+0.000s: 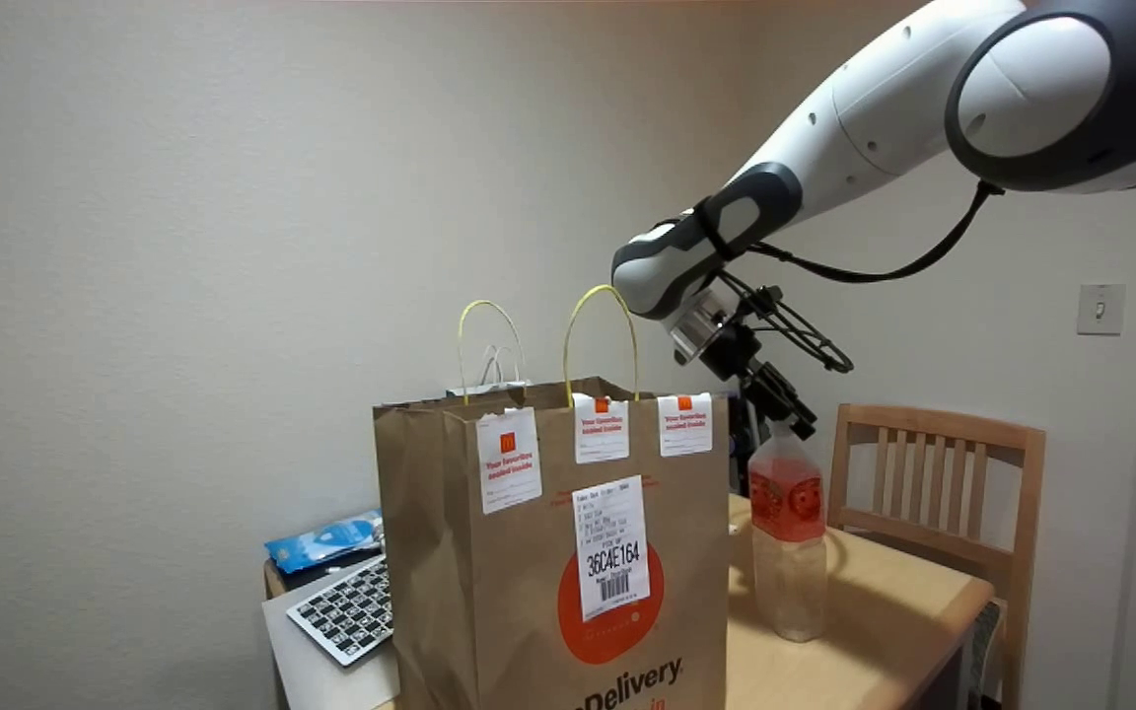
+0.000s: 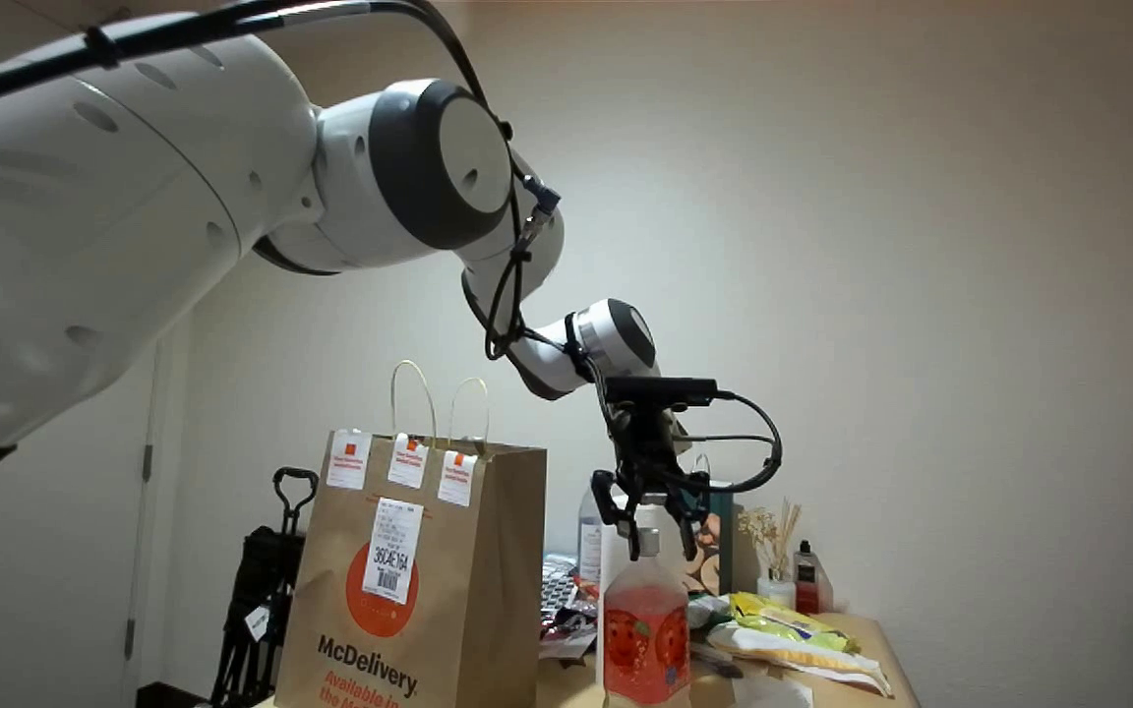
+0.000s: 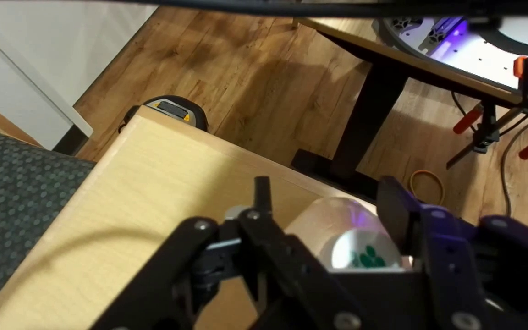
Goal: Remove the bottle from the carrier bag and put it on the table
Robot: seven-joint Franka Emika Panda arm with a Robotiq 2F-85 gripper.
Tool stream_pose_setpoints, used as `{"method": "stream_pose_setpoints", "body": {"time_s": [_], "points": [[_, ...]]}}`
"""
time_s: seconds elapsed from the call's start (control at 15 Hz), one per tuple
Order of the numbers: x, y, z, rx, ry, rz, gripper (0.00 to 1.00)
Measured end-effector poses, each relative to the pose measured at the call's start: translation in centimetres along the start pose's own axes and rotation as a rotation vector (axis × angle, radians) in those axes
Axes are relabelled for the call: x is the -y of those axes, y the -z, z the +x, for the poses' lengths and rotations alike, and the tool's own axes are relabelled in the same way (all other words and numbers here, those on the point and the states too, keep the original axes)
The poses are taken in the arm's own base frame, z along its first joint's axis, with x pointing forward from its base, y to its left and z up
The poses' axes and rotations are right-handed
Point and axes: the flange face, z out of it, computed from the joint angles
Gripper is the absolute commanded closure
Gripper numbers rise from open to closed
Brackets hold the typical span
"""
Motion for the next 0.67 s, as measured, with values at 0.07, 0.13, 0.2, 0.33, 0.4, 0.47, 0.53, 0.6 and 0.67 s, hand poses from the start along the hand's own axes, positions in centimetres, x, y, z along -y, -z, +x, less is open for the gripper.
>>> {"method": "stream_pose_setpoints", "body": {"time_s": [0.07, 0.13, 0.2, 0.33, 0.4, 0.47, 0.53, 0.6, 0.67], "points": [[0.0, 0.2, -0.1, -0.003, -0.002, -0.002, 0.02], [-0.1, 0.5, -0.2, -0.009, -0.004, -0.004, 0.0], [-0.1, 0.8, -0.3, -0.017, -0.006, -0.009, 0.0], [-0.2, 1.9, -0.7, -0.034, -0.013, -0.026, 0.0], [-0.1, 2.6, -1.1, -0.043, -0.018, -0.041, 0.0], [-0.1, 3.3, -1.5, -0.052, -0.023, -0.057, 0.0], [0.0, 4.2, -2.0, -0.062, -0.028, -0.073, 0.0], [0.1, 5.1, -2.7, -0.077, -0.033, -0.088, 0.0], [0.3, 6.0, -3.4, -0.092, -0.039, -0.101, 0.0]]}}
